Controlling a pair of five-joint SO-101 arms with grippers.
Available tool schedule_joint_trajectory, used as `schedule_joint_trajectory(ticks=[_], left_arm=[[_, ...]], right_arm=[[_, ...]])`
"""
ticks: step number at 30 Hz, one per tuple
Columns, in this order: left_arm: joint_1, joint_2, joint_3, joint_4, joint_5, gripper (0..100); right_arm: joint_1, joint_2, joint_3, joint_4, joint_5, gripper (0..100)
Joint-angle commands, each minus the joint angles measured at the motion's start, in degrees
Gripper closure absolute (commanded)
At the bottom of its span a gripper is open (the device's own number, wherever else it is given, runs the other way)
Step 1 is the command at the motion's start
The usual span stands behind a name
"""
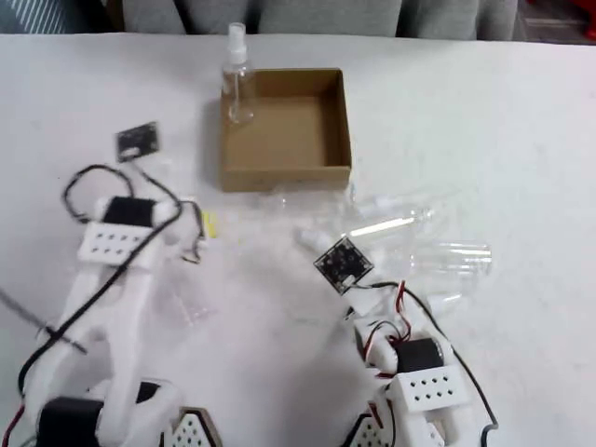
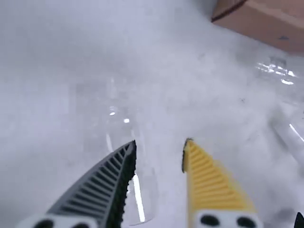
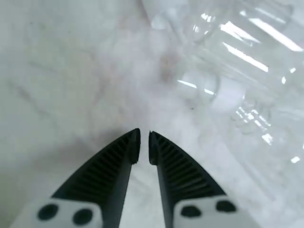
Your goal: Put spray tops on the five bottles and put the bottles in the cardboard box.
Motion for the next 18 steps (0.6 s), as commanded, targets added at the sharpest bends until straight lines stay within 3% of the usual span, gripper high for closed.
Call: schedule_joint_trajectory(ticks=[1,9,18], left_arm=[[-5.41,-6.2,1.41,2.11,0.26,89],[-3.38,-0.13,5.8,-3.96,0.88,75],[-3.82,3.74,4.57,-4.04,4.4,77]], right_arm=[[0.04,-0.22,-0.26,-0.84,0.88,98.1],[-1.01,-0.22,-0.18,-0.75,0.97,98.1],[-1.1,-0.22,-0.18,-0.66,0.97,98.1]])
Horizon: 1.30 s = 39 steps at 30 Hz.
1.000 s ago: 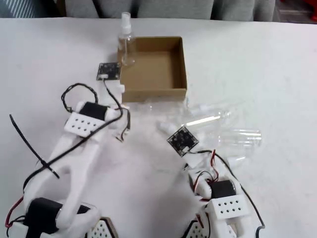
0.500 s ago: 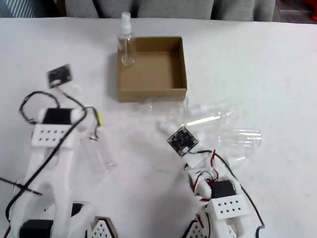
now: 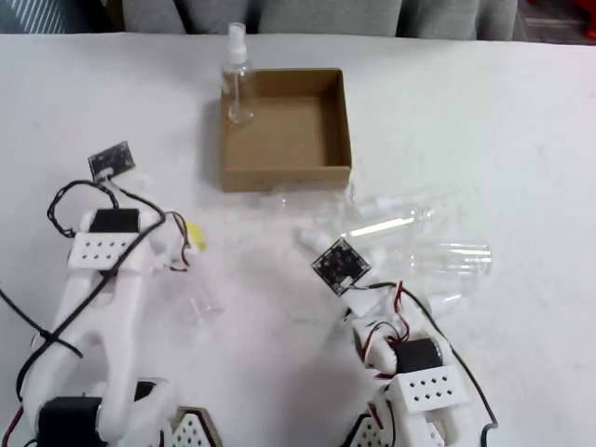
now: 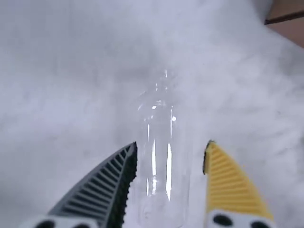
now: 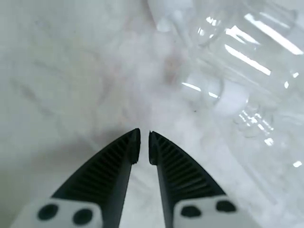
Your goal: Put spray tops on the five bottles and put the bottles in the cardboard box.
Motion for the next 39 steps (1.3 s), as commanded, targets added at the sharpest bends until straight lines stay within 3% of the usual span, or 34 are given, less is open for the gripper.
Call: schedule_joint_trajectory(ticks=[1,19,26,39], left_arm=[[0.48,4.7,-1.85,-1.23,0.79,77],[-2.07,22.9,-11.69,-3.87,3.96,75],[-2.68,23.52,-12.22,-5.01,3.96,67],[-3.21,24.04,-13.8,-6.24,5.98,70]], right_arm=[[-0.31,-0.22,-0.18,-0.66,0.62,98.1],[-0.31,-0.22,-0.18,-0.66,0.62,98.1],[-0.31,-0.22,-0.18,-0.66,0.7,98.1],[-0.31,-0.22,0.18,-0.75,0.7,98.1]])
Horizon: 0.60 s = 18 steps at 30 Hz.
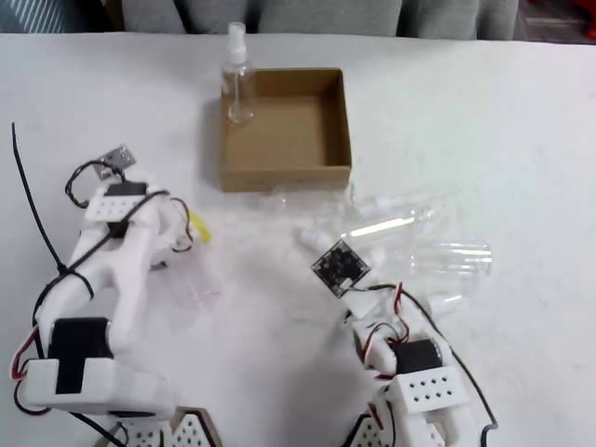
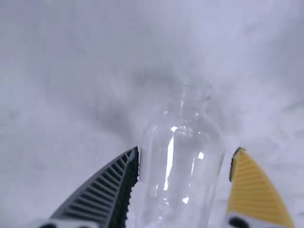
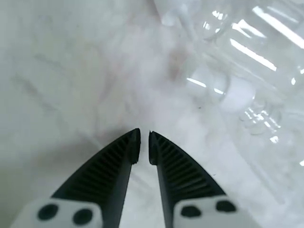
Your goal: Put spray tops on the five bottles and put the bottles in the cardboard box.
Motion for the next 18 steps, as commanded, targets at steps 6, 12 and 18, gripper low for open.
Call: schedule_joint_trajectory(ticks=[6,12,18], left_arm=[[-0.66,-0.22,-3.08,-3.34,0.79,70],[-0.31,-0.04,-3.08,-3.87,1.93,83],[-0.31,4.62,-3.69,-6.51,-1.32,96]], right_arm=[[-0.31,-0.22,-0.62,-0.75,0.53,98.1],[-0.31,-0.22,-0.53,-0.75,0.53,98.1],[-0.31,-0.22,-0.53,-0.75,0.53,98.1]])
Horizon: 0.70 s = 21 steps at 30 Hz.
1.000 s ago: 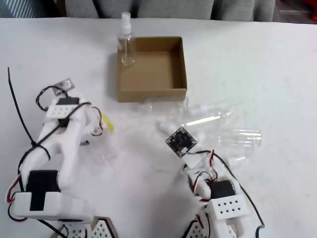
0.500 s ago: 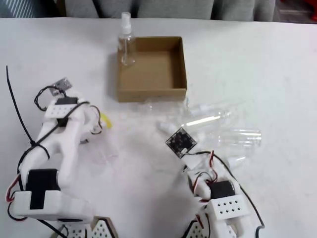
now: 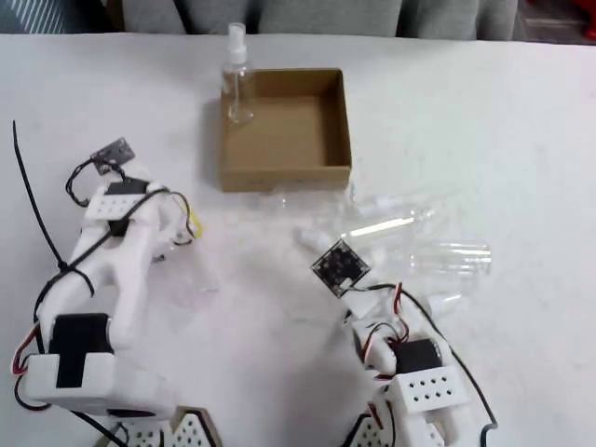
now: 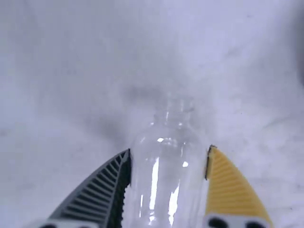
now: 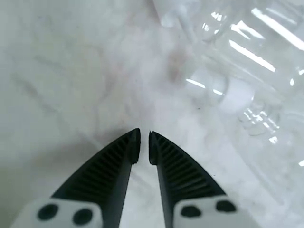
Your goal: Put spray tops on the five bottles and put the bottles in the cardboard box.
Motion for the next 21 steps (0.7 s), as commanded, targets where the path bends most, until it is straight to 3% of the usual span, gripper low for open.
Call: schedule_joint_trajectory(ticks=[1,8,21], left_arm=[[-0.22,3.12,-3.16,-1.93,-1.85,96],[-0.22,-2.86,-4.92,1.49,-3.08,98],[0.22,-29.76,0.09,1.14,-28.13,98]], right_arm=[[-0.31,-0.22,-0.53,-0.75,0.53,98.1],[0.22,-0.31,-0.79,-0.84,0.44,98.1],[7.34,-0.04,-11.52,7.34,-1.14,98.1]])
